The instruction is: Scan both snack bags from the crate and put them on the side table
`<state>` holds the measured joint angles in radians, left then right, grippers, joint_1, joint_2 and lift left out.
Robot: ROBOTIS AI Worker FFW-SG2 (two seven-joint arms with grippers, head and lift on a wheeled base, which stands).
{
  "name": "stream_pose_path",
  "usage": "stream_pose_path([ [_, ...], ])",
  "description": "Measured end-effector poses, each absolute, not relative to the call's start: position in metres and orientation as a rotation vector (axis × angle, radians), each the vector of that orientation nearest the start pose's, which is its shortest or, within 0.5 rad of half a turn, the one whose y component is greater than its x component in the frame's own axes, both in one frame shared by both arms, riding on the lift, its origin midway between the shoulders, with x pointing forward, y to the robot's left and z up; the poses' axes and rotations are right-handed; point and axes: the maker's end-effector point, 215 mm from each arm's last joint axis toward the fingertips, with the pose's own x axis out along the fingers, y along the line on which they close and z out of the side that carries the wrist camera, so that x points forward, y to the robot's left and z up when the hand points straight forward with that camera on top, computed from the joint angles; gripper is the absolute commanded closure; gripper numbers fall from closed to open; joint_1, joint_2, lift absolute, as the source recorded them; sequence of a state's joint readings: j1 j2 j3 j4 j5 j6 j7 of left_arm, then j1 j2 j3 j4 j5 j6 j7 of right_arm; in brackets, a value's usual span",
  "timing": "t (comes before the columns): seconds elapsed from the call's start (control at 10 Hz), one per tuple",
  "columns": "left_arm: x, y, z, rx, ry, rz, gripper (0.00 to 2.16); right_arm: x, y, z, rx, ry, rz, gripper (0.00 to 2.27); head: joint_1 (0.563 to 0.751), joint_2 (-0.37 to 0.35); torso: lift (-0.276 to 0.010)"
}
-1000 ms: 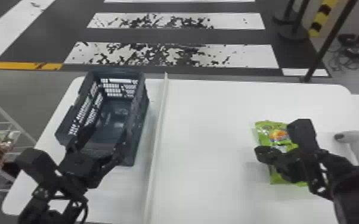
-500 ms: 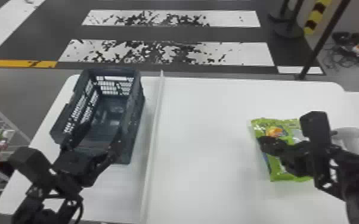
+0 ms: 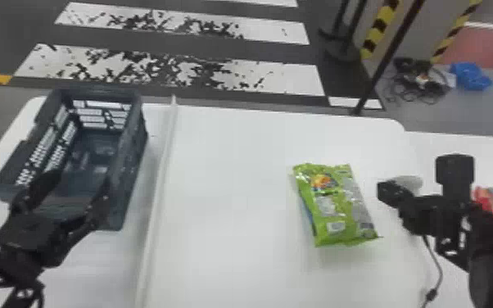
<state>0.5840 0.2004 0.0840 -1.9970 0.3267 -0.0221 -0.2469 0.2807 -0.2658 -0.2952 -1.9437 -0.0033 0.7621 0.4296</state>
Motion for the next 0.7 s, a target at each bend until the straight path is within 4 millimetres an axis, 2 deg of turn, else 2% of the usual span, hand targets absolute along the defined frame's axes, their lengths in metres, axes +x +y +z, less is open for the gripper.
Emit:
stream_pose_path([
  [0.1, 0.412, 0.244, -0.378, -0.126, 0.115, -0.244, 0.10, 0.440, -0.417, -0.464, -0.101, 0.663, 0.059, 0.10, 0.695, -0.223, -0.087],
  [0.2, 0.412, 0.245, -0.378, -0.125, 0.116, -0.243, 0.10, 0.434, -0.440, -0.467, -0.097, 0.673, 0.011, 0.00, 0.695, -0.253, -0.087],
  [0.3, 0.412, 0.245, -0.379, -0.125, 0.118, -0.242, 0.10, 0.430, -0.455, -0.472, -0.095, 0.687, -0.021, 0.00, 0.695, -0.266, -0.087],
  [0.7, 0.412, 0.246, -0.381, -0.126, 0.121, -0.241, 0.10, 0.429, -0.485, -0.498, -0.088, 0.749, -0.058, 0.05, 0.695, -0.310, -0.087],
])
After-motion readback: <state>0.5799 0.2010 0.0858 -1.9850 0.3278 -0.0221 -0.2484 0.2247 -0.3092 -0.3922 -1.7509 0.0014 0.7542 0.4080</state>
